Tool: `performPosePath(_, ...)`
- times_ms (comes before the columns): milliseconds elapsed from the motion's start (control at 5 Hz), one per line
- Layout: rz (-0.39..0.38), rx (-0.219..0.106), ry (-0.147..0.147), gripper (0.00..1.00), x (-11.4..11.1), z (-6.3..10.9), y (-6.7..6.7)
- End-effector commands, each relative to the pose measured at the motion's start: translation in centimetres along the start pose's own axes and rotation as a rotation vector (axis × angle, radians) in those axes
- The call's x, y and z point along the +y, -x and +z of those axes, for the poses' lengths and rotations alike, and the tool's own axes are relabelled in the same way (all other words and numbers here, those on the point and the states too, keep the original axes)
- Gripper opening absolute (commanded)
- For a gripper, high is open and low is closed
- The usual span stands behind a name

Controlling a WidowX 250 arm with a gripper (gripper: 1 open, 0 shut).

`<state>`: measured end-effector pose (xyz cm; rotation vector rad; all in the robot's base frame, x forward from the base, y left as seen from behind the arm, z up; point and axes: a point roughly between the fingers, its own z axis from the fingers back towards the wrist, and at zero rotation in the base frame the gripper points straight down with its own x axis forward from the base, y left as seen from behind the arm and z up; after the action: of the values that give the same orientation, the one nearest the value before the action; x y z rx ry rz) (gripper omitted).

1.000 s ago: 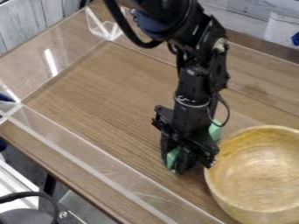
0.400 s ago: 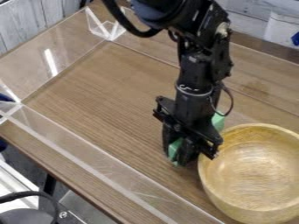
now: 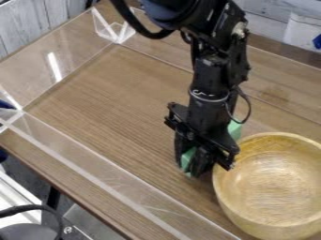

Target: Put the green block in the brown bowl

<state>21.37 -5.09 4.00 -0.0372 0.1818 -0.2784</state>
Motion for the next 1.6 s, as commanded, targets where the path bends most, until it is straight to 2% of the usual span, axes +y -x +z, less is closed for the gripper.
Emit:
performPosePath(0, -0.010, -0.095, -0.004, 0.00, 0.2, 2.3, -1.1)
performPosePath(200, -0.008, -0.114, -0.006, 0.00, 0.3, 3.6, -1.1)
performPosePath(600, 0.034, -0.247, -0.047, 0.00, 2.8, 10.9, -3.1)
performPosePath(800, 0.050, -0.233, -0.041, 0.00, 3.8, 9.5, -4.1)
performPosePath(1000, 0.050, -0.200, -0.026, 0.00, 3.9, 7.3, -4.6)
performPosePath(1400, 0.024, -0.147, -0.011, 0.00, 3.0, 3.3, -4.8)
